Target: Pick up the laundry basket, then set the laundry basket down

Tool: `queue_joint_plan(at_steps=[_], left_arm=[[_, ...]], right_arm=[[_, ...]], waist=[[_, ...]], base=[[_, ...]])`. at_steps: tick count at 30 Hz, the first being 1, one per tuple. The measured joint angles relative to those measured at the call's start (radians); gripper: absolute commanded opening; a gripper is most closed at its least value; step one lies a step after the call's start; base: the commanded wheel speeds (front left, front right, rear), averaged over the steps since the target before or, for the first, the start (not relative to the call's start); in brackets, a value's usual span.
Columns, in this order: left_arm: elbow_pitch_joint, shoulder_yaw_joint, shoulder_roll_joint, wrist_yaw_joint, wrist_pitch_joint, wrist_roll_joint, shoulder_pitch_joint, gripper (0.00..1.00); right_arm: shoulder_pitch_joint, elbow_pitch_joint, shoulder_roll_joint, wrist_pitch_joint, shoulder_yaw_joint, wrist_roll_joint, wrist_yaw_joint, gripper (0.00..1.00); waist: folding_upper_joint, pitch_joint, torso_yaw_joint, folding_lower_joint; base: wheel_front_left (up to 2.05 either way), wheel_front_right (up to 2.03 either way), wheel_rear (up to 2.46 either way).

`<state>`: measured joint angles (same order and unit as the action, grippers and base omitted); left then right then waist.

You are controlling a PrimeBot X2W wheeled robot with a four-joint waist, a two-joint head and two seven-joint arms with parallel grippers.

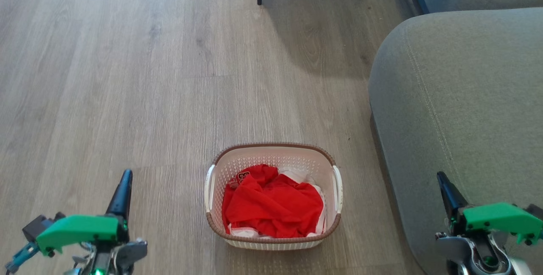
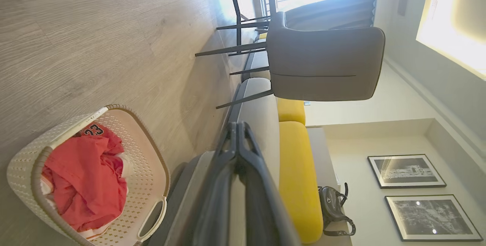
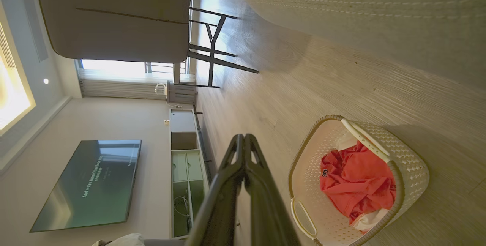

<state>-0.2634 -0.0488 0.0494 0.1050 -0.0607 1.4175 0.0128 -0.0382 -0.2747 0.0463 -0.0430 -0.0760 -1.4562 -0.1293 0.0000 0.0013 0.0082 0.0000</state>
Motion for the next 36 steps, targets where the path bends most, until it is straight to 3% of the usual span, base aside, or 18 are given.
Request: queue_joint_plan(at_steps=[16, 36], left_arm=[[-0.011, -0.027, -0.002, 0.019, -0.045, 0.182, 0.034, 0.00], [-0.011, -0.028, -0.003, 0.019, -0.045, 0.187, 0.035, 0.00]], right_arm=[[-0.014, -0.001, 0.000, -0.044, -0.029, -0.164, 0.000, 0.00], [-0.021, -0.001, 0.000, -0.050, -0.036, -0.166, 0.000, 0.00]], waist=[[0.0000, 0.002, -0.008, 0.0000], [0.0000, 0.002, -0.008, 0.0000]], base=[[0.00, 0.00, 0.00], [0.00, 0.00, 0.00]])
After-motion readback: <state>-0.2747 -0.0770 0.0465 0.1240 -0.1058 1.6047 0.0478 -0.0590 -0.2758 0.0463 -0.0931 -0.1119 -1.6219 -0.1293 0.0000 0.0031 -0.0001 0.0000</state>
